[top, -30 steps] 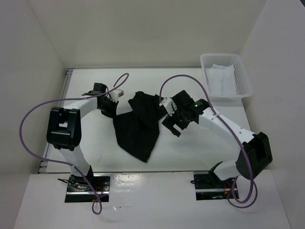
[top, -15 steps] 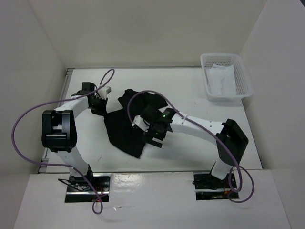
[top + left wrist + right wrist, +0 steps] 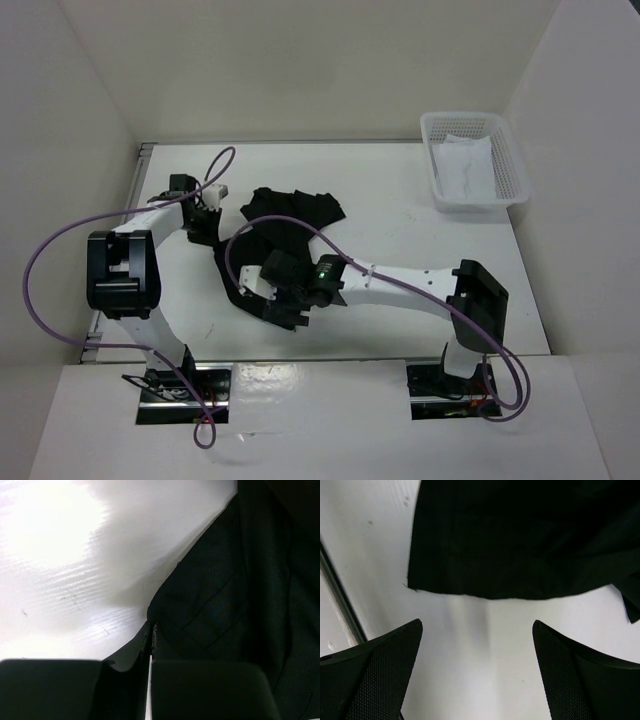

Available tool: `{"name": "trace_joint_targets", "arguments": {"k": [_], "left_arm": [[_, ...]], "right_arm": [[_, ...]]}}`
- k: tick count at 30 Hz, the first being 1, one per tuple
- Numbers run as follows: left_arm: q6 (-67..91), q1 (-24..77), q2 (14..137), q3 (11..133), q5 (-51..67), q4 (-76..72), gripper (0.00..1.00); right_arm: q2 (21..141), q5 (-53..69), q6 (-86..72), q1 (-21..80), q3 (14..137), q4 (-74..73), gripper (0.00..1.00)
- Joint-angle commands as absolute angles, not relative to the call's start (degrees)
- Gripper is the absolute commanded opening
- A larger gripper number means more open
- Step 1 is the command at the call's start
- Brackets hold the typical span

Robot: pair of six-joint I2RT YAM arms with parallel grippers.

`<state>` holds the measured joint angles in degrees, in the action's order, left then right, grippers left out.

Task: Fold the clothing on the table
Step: Flatten the skirt out

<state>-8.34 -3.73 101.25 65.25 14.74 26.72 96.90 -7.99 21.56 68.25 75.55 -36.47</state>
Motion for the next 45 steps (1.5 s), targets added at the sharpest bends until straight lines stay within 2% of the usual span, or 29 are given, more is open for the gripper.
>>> {"name": "trace_joint_targets", "arguments": {"k": [1,3,6,10,12,20,33,40,45], "left_arm": [[-6.2,-4.3,100.2,65.3,14.3,28.2,0.0],[-5.7,-4.3,99.7,65.3,13.7,28.7,0.0],[-5.0,-4.3,98.6,65.3,13.1,29.3,0.0],[-3.9,-4.3,98.1,65.3,12.6,30.8,0.0],[-3.3,-4.3,97.5,64.8,12.0,31.5,0.0],[-0.8,-5.4,95.1,64.8,10.8,31.5,0.0],[1.1,-6.0,95.1,64.8,12.9,31.6,0.0],[1.1,-6.0,95.1,63.7,12.4,31.6,0.0],[1.1,-6.0,95.1,63.1,12.4,31.6,0.0]], "right_arm": [[99.0,-9.3,20.9,70.8,75.4,-31.1,0.94],[100.1,-9.3,18.3,70.8,75.4,-31.1,0.94],[102.5,-2.1,13.2,67.2,78.5,-33.8,0.94],[103.6,14.6,7.0,56.0,80.9,-36.8,0.87],[103.6,18.3,5.5,52.3,78.9,-37.5,0.87],[106.4,29.3,4.9,51.2,75.6,-39.9,0.87],[113.7,31.6,4.9,49.5,77.4,-38.3,0.87],[116.1,36.7,3.1,48.0,80.2,-35.8,0.85],[119.3,37.4,1.1,48.0,83.3,-32.8,0.8]]}}
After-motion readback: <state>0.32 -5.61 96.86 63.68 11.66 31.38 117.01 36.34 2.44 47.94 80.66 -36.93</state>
